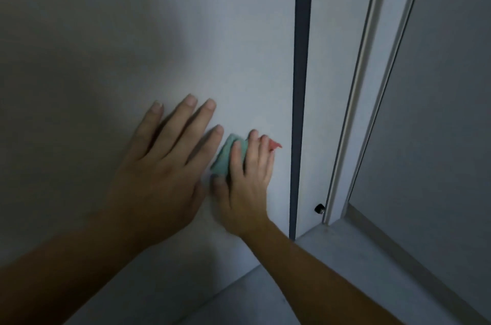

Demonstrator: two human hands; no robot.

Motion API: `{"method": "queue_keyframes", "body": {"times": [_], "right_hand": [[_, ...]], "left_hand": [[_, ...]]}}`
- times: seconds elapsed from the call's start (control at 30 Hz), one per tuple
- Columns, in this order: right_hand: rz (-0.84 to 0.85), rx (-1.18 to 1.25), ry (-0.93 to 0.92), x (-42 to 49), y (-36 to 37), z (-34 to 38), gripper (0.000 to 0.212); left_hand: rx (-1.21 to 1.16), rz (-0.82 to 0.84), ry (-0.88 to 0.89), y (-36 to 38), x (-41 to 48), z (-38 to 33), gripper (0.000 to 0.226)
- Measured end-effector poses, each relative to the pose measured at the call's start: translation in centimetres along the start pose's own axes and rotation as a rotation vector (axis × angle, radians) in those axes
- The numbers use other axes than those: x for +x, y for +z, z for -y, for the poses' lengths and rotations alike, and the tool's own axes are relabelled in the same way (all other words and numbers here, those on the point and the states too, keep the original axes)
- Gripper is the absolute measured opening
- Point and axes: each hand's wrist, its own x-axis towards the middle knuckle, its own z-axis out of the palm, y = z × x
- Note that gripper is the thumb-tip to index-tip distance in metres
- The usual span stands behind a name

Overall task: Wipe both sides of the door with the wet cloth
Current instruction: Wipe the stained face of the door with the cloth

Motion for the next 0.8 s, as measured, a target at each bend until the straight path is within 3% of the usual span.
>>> {"method": "queue_keyframes", "body": {"times": [0.13, 0.27, 0.37, 0.43, 0.6, 0.8], "right_hand": [[-0.300, 0.186, 0.560, 8.7, -3.0, -4.6, 0.073], [-0.217, 0.191, 0.503, 4.8, -2.0, -4.8, 0.071], [-0.166, 0.222, 0.574, 4.2, -2.5, -5.2, 0.073], [-0.200, 0.203, 0.500, 9.3, -4.5, -5.0, 0.077], [-0.278, -0.002, 0.017, 22.7, -9.9, -2.8, 0.067], [-0.044, -0.030, -0.030, 11.7, -7.4, -6.4, 0.068]], "left_hand": [[0.027, -0.011, -0.028, 0.3, 0.7, -0.9, 0.071], [-0.004, 0.013, -0.042, 0.3, 1.4, -1.7, 0.070], [0.005, -0.017, -0.058, -0.5, 3.7, -1.1, 0.071], [0.016, -0.059, -0.098, -1.5, 5.8, -0.3, 0.071], [0.042, -0.082, -0.135, -2.6, 9.3, 0.1, 0.074], [0.026, -0.075, -0.119, -2.5, 9.2, 0.2, 0.079]]}}
